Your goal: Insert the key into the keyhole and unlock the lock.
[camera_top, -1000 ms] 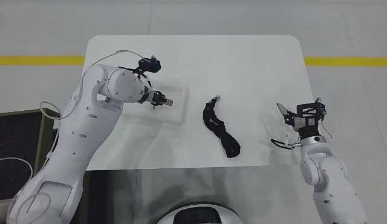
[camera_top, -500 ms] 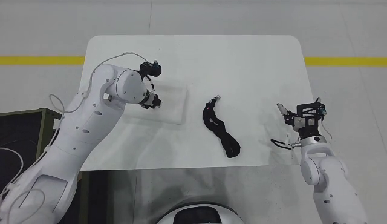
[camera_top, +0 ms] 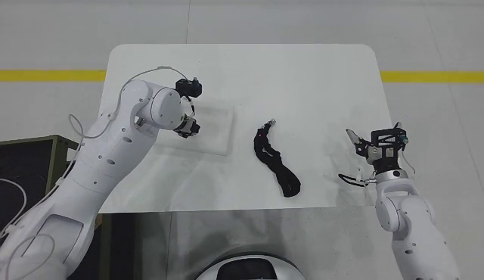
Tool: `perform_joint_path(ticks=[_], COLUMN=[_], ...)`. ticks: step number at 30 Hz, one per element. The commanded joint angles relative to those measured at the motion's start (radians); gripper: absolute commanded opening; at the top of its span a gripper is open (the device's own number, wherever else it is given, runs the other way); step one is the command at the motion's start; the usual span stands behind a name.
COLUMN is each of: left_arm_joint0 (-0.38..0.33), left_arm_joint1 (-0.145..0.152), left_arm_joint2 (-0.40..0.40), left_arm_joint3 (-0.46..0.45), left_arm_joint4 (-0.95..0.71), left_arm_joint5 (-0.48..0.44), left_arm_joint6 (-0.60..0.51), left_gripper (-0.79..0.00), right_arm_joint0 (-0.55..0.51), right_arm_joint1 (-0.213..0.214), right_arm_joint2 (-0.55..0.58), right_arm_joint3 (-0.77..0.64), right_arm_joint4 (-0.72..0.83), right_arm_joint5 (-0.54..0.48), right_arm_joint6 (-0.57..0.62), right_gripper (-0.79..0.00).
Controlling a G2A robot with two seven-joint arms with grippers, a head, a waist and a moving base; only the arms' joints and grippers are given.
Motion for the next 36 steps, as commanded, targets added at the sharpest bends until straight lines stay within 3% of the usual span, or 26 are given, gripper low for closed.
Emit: perform_joint_path(ticks=[1, 16, 24, 28, 30, 31, 36], left_arm_joint0=[0.000, -0.009, -0.035, -0.049, -0.055, -0.057, -0.051], left_arm_joint1=[-0.001, -0.013, -0.035, -0.048, -0.053, -0.055, -0.057], left_arm_joint2=[-0.003, -0.030, -0.015, 0.000, 0.003, 0.003, -0.003], left_arm_joint3=[0.004, 0.055, 0.112, 0.137, 0.145, 0.147, 0.145], left_arm_joint4=[0.000, -0.001, -0.026, -0.026, -0.019, -0.018, 0.024], left_arm_joint5=[-0.001, -0.011, -0.038, -0.045, -0.046, -0.047, -0.036], left_arm_joint6=[0.000, 0.009, 0.023, 0.027, 0.024, 0.021, 0.000], left_gripper=[-0.708, -0.640, -0.603, -0.631, -0.754, -0.779, -0.785], right_arm_joint0=[0.000, 0.000, 0.000, 0.000, 0.000, 0.000, 0.000], right_arm_joint1=[0.000, 0.000, 0.000, 0.000, 0.000, 0.000, 0.000], right_arm_joint2=[0.000, 0.000, 0.000, 0.000, 0.000, 0.000, 0.000], right_arm_joint3=[0.000, 0.000, 0.000, 0.000, 0.000, 0.000, 0.000], right_arm_joint4=[0.000, 0.000, 0.000, 0.000, 0.000, 0.000, 0.000], right_arm_joint5=[0.000, 0.000, 0.000, 0.000, 0.000, 0.000, 0.000], right_arm_joint6=[0.000, 0.000, 0.000, 0.000, 0.000, 0.000, 0.000], right_gripper=[0.000, 0.000, 0.000, 0.000, 0.000, 0.000, 0.000])
